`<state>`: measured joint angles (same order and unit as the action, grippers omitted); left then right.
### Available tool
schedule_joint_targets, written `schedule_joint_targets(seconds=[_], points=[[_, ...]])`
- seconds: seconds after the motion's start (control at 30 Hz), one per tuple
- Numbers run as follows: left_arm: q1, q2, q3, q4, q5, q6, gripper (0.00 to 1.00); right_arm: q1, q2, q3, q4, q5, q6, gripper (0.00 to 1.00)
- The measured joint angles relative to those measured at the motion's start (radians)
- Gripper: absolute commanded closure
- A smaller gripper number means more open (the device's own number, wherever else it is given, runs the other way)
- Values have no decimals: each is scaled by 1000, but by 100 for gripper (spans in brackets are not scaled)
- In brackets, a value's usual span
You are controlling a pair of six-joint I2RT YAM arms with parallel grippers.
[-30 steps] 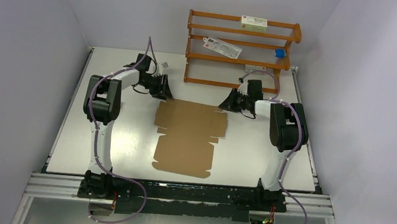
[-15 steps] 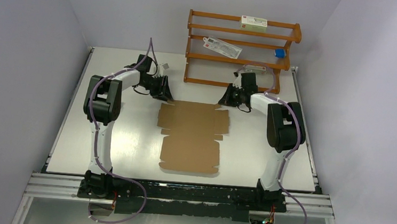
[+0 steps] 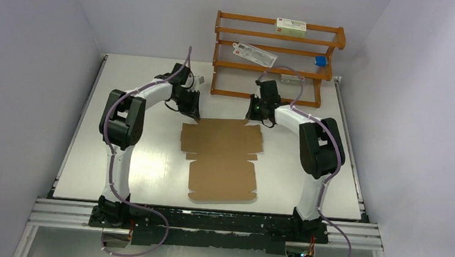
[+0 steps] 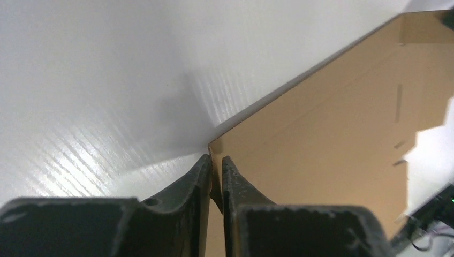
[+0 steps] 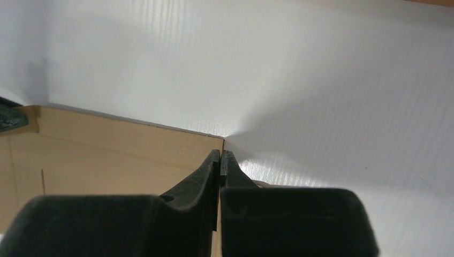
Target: Fold the paper box
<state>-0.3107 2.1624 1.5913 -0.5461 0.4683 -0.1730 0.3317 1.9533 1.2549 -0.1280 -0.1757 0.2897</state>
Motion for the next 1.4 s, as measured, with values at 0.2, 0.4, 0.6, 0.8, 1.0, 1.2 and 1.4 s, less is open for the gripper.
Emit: schedule_joint_targets(seconds=[0.2,0.4,0.6,0.8,1.0,1.2,1.4], points=[[-75,-6,32,-66,-213,0,90,79,0,45,-68,180,-19,97],[-149,-6,90,-118,-385,-5,90,147,6,80,-142,344,-34,98],[-187,1,160,-154,-471,-18,79,179,25,119,-190,437,-38,96],[-200,8,177,-160,-518,-27,50,185,31,125,-192,433,-34,77],[-190,-25,132,-134,-517,-35,31,182,16,117,-187,392,-26,59],[-143,-201,0,-79,-453,-60,20,143,-126,28,-169,323,-13,41],[-60,-410,-154,0,-347,-86,16,65,-298,-106,-109,208,17,33]])
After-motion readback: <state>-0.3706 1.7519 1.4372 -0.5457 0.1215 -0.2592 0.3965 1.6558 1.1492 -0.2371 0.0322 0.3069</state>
